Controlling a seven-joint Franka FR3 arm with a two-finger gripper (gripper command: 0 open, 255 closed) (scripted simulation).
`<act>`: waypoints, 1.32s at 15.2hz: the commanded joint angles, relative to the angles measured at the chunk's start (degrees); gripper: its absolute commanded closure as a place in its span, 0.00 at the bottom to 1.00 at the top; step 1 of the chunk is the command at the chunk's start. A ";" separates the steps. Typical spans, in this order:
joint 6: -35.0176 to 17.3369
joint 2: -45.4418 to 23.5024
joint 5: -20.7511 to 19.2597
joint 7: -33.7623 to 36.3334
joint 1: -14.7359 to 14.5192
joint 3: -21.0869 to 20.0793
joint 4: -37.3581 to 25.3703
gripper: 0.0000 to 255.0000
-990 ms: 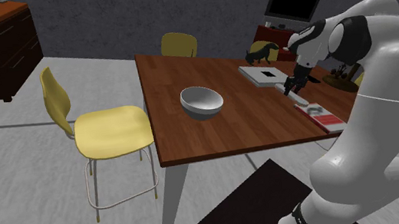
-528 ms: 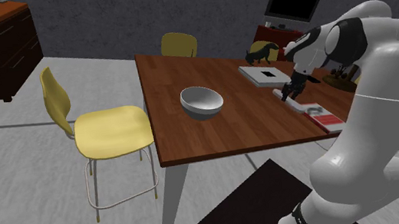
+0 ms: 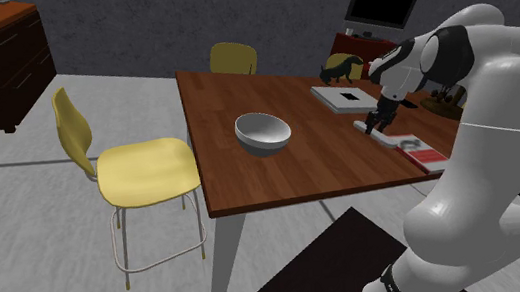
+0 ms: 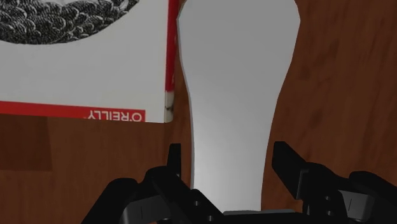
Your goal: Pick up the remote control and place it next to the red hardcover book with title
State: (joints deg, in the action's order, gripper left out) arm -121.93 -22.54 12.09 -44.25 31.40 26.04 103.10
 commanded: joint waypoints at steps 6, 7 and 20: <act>-0.03 -0.05 -0.02 -0.01 0.04 0.03 -0.05 0.00; -0.03 -0.05 -0.02 -0.01 0.04 0.03 -0.05 0.00; 6.11 2.91 -1.82 1.14 -0.38 0.88 -3.55 0.00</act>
